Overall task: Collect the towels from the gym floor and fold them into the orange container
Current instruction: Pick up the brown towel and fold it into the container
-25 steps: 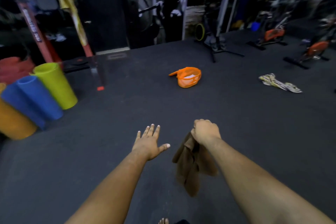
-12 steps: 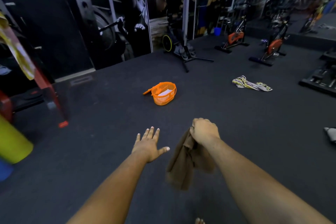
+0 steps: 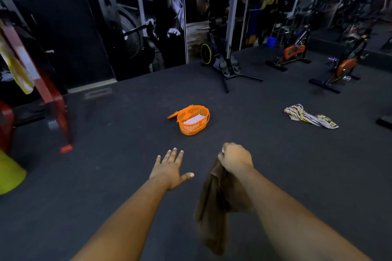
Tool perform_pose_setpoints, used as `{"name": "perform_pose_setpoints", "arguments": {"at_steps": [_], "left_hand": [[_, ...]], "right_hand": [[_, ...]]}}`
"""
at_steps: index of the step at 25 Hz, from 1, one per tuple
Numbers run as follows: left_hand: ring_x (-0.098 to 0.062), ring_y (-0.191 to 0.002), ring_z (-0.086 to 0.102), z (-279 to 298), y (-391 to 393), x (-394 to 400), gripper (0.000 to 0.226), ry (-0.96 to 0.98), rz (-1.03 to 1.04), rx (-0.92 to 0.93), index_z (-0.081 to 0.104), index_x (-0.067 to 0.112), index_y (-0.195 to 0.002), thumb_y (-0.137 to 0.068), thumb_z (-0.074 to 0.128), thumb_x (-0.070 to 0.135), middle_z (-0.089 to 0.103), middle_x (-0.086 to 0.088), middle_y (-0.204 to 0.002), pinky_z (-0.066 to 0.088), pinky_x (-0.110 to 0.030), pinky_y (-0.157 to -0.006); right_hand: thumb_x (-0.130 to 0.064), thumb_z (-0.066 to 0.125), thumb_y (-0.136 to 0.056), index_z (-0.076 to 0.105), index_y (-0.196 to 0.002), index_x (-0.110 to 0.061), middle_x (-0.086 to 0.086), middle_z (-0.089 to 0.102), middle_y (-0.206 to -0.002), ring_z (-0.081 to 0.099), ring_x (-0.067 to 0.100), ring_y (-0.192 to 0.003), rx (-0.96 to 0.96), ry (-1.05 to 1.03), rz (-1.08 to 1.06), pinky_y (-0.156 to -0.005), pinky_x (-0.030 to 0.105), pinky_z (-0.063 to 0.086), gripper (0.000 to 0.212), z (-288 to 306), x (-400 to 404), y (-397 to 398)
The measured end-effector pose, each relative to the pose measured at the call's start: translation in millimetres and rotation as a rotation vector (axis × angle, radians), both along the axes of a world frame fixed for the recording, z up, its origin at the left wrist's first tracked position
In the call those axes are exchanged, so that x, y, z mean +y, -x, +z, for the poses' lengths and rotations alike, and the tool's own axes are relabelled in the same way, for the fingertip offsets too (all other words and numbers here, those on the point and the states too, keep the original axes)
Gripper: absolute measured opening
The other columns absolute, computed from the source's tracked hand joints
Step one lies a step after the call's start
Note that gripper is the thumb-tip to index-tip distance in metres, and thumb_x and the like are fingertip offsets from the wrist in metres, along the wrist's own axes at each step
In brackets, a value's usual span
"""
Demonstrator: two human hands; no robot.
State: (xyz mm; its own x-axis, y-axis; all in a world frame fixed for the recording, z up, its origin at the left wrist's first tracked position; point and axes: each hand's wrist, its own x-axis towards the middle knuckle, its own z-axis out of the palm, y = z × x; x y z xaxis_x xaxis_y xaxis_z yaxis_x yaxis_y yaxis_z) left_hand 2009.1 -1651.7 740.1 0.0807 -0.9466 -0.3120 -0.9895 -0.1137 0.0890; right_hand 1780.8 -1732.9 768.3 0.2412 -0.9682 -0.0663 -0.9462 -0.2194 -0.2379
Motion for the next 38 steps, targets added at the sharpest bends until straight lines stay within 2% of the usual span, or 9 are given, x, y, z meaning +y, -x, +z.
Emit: {"name": "perform_pose_setpoints", "arguments": {"at_steps": [4, 13, 22, 26, 29, 32, 35, 38], "left_hand": [[-0.021, -0.157, -0.013, -8.6, 0.7, -99.6, 0.100, 0.002, -0.007, 0.020, -0.014, 0.025, -0.161, -0.092, 0.032, 0.080, -0.018, -0.003, -0.169, -0.003, -0.050, -0.127], [-0.022, -0.157, -0.013, -20.3, -23.3, -339.2, 0.101, -0.039, -0.014, 0.031, -0.014, 0.025, -0.161, -0.091, 0.031, 0.081, -0.020, -0.003, -0.169, -0.003, -0.051, -0.127], [-0.021, -0.157, -0.013, -45.9, -25.5, -542.7, 0.102, -0.044, 0.134, 0.037, -0.013, 0.024, -0.162, -0.090, 0.032, 0.082, -0.020, -0.002, -0.169, -0.001, -0.052, -0.127], [-0.021, -0.157, -0.013, -44.5, -17.9, -613.6, 0.101, -0.045, 0.232, 0.054, -0.013, 0.024, -0.162, -0.092, 0.033, 0.080, -0.020, -0.002, -0.169, -0.002, -0.052, -0.127], [-0.021, -0.157, -0.014, -43.7, -18.1, -667.2, 0.100, -0.023, 0.287, 0.079, -0.013, 0.024, -0.162, -0.092, 0.032, 0.080, -0.020, -0.001, -0.169, -0.002, -0.052, -0.127], [-0.020, -0.157, -0.013, -54.2, -31.8, -715.4, 0.102, -0.002, 0.308, 0.081, -0.012, 0.024, -0.162, -0.092, 0.035, 0.080, -0.018, -0.002, -0.169, 0.000, -0.052, -0.127], [-0.021, -0.158, -0.005, -63.1, -54.9, -765.0, 0.105, 0.069, 0.264, 0.159, -0.003, 0.024, -0.163, -0.087, 0.043, 0.080, -0.009, -0.001, -0.171, 0.007, -0.049, -0.127], [-0.017, -0.152, 0.026, -60.2, -68.9, -821.0, 0.091, 0.264, 0.148, 0.409, 0.025, 0.026, -0.161, -0.088, 0.065, 0.063, 0.025, 0.002, -0.168, 0.029, -0.036, -0.118]], "right_hand": [[-0.038, 0.046, -0.101, 0.059, -0.121, -0.018, 0.003, 0.061, -0.122, 0.057, 0.026, -0.114, 0.027, 0.021, -0.003, -0.086, 0.038, 0.046, 0.031, -5.3, -95.7, -2.0], [-0.039, 0.047, -0.102, 0.059, -0.113, -0.021, 0.001, 0.061, -0.114, 0.058, 0.024, -0.107, 0.039, 0.010, -0.055, -0.088, 0.041, 0.052, 0.025, -10.1, -325.0, -6.4], [-0.040, 0.050, -0.099, 0.060, -0.104, -0.021, 0.001, 0.062, -0.107, 0.060, 0.024, -0.103, -0.002, 0.027, 0.083, -0.080, 0.038, 0.052, 0.021, -42.0, -567.4, -17.0], [-0.040, 0.052, -0.097, 0.053, -0.091, -0.022, 0.002, 0.062, -0.097, 0.061, 0.026, -0.095, -0.105, 0.001, 0.189, -0.067, 0.034, 0.045, 0.019, -50.5, -664.9, -23.3], [-0.038, 0.054, -0.096, 0.050, -0.084, -0.024, -0.003, 0.057, -0.084, 0.060, 0.025, -0.086, -0.193, -0.027, 0.252, -0.062, 0.033, 0.040, 0.019, -43.0, -733.3, -36.7], [-0.038, 0.060, -0.093, 0.052, -0.078, -0.025, -0.004, 0.062, -0.076, 0.062, 0.023, -0.078, -0.340, -0.097, 0.280, -0.064, 0.037, 0.047, 0.021, -41.0, -792.0, -60.9], [-0.037, 0.065, -0.091, 0.054, -0.074, -0.027, -0.001, 0.063, -0.071, 0.061, 0.017, -0.070, -0.528, -0.144, 0.316, -0.067, 0.040, 0.049, 0.022, -45.0, -840.1, -86.4], [-0.032, 0.068, -0.091, 0.055, -0.073, -0.028, -0.001, 0.061, -0.069, 0.056, 0.012, -0.064, -0.583, -0.174, 0.371, -0.065, 0.039, 0.047, 0.023, -42.8, -885.0, -112.7]]}}
